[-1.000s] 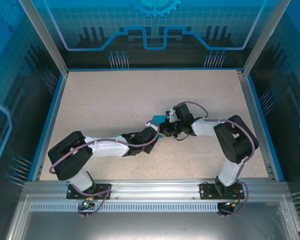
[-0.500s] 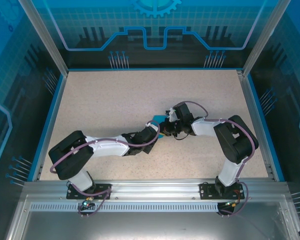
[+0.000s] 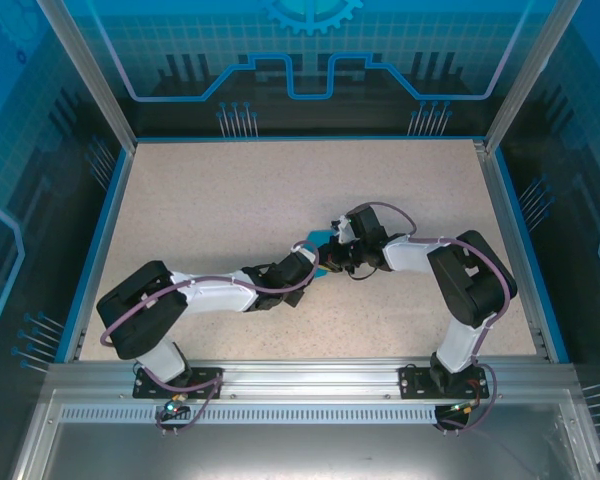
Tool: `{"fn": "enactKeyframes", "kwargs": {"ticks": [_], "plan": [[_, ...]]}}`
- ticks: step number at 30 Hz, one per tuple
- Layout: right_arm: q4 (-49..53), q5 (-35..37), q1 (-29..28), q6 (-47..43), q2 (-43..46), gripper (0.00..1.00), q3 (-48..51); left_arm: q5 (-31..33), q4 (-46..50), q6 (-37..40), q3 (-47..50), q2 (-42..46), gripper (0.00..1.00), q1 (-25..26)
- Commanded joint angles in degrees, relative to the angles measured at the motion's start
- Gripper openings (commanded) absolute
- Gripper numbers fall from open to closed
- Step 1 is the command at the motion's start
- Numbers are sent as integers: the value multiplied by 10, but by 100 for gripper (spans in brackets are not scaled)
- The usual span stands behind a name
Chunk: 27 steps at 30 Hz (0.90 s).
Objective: Fold a paper plane with a square sheet of paper (pick it up from the middle)
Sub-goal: Fourth fold the wing at the center of the table.
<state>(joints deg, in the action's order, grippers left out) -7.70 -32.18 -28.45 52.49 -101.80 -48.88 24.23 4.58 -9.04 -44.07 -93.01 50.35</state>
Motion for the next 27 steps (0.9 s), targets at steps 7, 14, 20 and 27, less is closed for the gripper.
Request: {"fn": "enactKeyframes", "kwargs": {"ticks": [7, 14, 20, 27], "plan": [[10, -12, 9, 0, 18, 9, -9, -6, -7, 9, 5, -5, 10, -7], [30, 8, 15, -10, 46, 21, -1, -65, -14, 10, 13, 8, 4, -27], [49, 22, 42, -25, 113, 34, 32, -134, -21, 3, 26, 21, 4, -56], [64, 35, 45, -48, 179, 39, 59, -237, -43, -17, 38, 34, 3, -97]]}}
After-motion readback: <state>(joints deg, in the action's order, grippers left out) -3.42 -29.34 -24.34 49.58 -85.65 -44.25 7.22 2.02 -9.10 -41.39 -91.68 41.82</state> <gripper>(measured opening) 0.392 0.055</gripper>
